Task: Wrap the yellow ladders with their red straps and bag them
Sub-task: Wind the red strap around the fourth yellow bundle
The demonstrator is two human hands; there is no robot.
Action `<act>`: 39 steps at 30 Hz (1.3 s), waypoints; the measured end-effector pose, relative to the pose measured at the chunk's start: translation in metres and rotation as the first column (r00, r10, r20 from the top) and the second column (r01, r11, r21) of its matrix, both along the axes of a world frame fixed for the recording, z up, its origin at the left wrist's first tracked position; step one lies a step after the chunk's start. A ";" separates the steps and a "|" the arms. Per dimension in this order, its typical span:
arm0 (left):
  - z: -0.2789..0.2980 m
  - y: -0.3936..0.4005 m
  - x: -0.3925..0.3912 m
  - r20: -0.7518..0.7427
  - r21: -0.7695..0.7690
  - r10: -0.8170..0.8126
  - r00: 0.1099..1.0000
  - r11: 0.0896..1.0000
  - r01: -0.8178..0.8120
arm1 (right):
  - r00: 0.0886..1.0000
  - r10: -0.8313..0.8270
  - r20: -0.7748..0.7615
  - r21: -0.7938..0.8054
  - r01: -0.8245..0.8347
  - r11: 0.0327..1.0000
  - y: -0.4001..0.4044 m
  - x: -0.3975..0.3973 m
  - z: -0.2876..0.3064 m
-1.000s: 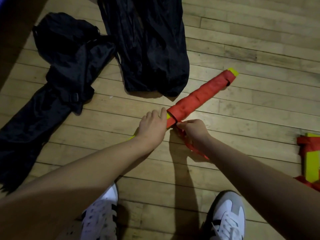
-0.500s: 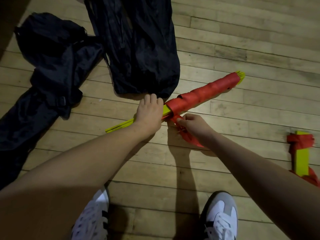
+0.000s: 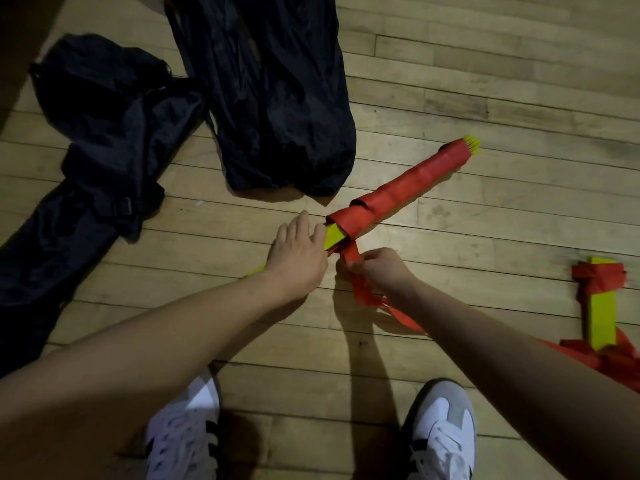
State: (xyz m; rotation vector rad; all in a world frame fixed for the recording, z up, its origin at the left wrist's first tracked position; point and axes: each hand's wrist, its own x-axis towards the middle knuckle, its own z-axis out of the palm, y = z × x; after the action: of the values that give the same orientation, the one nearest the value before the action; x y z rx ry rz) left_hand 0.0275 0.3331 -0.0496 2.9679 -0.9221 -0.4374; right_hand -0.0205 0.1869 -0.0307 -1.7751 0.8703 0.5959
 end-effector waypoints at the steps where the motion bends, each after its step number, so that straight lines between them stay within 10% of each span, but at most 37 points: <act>1: 0.000 0.002 -0.003 -0.011 0.004 -0.020 1.000 1.000 0.020 | 1.000 -0.015 0.006 0.024 0.015 1.000 0.003 0.001 0.001; 18: -0.002 0.018 -0.003 0.188 -0.055 -0.097 0.977 0.992 0.109 | 0.987 -0.090 0.134 -0.068 0.100 0.993 0.019 0.007 0.001; 26: 0.009 0.023 -0.002 0.009 -0.114 0.211 0.977 0.971 -0.209 | 0.991 -0.082 0.107 -0.022 0.084 0.996 0.033 0.024 -0.008; 32: 0.009 0.052 0.024 0.077 0.059 0.210 0.975 0.975 -0.215 | 0.977 0.212 -0.019 -0.118 -0.212 0.970 0.047 0.034 0.005; 39: 0.009 0.044 0.039 0.169 0.210 0.070 0.983 0.972 -0.105 | 0.991 0.132 -0.007 0.019 -0.132 0.991 0.044 0.018 0.014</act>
State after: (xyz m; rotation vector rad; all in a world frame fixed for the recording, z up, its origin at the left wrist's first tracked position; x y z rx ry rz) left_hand 0.0664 0.3774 -0.0404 3.2706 -0.7961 -0.3198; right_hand -0.0028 0.2308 -0.0167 -1.8248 0.7550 0.6954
